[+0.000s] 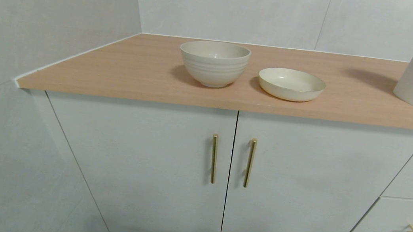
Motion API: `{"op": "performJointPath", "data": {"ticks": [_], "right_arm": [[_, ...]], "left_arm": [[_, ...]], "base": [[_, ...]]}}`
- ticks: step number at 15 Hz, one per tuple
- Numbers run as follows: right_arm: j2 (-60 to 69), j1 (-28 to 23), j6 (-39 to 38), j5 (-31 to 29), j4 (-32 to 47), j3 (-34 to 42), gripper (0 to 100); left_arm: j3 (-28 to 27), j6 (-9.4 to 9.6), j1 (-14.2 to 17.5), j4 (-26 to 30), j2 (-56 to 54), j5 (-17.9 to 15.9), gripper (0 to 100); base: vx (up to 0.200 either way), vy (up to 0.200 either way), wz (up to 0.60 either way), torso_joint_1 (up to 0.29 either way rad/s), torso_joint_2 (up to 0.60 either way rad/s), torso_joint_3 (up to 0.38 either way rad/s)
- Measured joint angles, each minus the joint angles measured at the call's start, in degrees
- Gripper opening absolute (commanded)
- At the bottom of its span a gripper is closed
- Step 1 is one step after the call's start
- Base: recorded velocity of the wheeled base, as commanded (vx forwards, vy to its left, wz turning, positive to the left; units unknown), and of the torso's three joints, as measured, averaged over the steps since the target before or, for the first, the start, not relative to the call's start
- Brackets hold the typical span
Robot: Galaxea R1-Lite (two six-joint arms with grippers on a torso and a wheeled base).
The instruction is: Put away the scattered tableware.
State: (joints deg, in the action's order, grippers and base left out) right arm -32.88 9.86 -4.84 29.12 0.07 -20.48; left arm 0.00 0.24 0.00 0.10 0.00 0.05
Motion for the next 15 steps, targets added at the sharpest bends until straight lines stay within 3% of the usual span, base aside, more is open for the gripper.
{"op": "performJointPath", "data": {"ticks": [7,15], "right_arm": [[-28.5,9.3,-1.0,-1.4,-13.0,-10.1,100],[-53.2,18.2,-0.8,-3.7,-15.5,-27.0,100]], "left_arm": [[0.0,0.16,0.0,0.0,0.0,0.0,100],[0.0,0.3,0.0,0.0,0.0,0.0,100]], "base": [[0.0,0.0,0.0,0.0,0.0,0.0],[0.0,0.0,0.0,0.0,0.0,0.0]]}}
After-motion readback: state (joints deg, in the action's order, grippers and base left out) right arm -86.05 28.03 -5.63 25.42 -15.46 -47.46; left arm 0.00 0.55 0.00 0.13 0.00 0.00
